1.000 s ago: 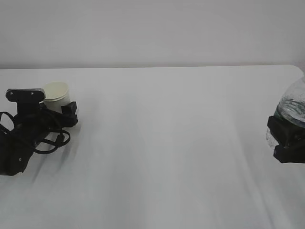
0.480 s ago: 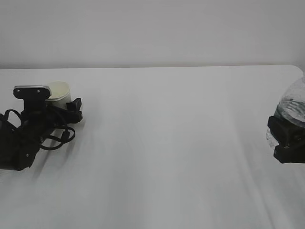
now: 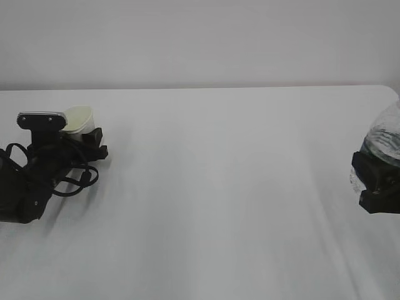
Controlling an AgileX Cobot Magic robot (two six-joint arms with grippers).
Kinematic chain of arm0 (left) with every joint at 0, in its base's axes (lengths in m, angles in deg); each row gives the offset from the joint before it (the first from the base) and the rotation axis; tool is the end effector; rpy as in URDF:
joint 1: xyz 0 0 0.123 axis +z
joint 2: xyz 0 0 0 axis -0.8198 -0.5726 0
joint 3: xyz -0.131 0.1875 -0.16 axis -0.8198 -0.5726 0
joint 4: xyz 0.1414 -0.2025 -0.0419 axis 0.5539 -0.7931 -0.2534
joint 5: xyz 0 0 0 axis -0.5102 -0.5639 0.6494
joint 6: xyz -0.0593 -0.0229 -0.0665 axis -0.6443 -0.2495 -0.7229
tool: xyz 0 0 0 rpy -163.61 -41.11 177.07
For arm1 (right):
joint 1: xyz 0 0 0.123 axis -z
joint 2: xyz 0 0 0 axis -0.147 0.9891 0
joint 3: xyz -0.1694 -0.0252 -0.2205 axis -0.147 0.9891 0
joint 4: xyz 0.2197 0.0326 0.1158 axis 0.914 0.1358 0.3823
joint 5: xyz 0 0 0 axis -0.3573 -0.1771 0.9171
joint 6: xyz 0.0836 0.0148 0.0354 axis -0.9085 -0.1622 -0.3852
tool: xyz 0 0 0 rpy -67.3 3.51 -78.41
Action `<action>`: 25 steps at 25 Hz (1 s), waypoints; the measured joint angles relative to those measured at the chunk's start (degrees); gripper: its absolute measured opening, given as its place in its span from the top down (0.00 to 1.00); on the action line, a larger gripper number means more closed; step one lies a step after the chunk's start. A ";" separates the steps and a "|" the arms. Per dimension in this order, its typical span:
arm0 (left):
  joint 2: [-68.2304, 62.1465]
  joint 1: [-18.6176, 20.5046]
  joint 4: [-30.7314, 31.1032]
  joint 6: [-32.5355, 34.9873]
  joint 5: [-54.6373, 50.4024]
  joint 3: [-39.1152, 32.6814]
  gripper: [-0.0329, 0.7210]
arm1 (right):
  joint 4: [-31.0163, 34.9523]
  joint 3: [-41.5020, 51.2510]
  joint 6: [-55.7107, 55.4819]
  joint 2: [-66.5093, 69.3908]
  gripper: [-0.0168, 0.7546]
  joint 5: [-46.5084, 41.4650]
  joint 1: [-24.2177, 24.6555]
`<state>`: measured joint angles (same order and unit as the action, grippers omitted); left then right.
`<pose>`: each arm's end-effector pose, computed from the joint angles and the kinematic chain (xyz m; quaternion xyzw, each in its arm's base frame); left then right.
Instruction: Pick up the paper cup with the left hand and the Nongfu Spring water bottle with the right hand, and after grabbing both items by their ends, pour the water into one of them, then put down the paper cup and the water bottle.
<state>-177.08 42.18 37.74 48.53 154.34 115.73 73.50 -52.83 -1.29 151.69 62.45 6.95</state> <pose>0.3837 -0.0812 0.0410 0.0276 0.7675 -0.0750 0.6361 0.2147 0.0192 0.1409 -0.0937 0.7745 0.0361 0.6245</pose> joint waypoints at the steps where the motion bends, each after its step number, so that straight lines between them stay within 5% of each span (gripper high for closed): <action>1: 0.00 0.00 0.00 0.00 0.00 0.00 0.38 | 0.00 0.00 0.00 0.00 0.43 0.00 0.00; 25: 5.99 0.00 7.72 0.00 -0.13 -4.93 0.36 | 0.17 0.00 1.08 0.00 0.43 0.00 0.00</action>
<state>-171.09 42.18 45.46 48.53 154.21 110.79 73.66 -52.83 -0.21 151.69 62.45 6.95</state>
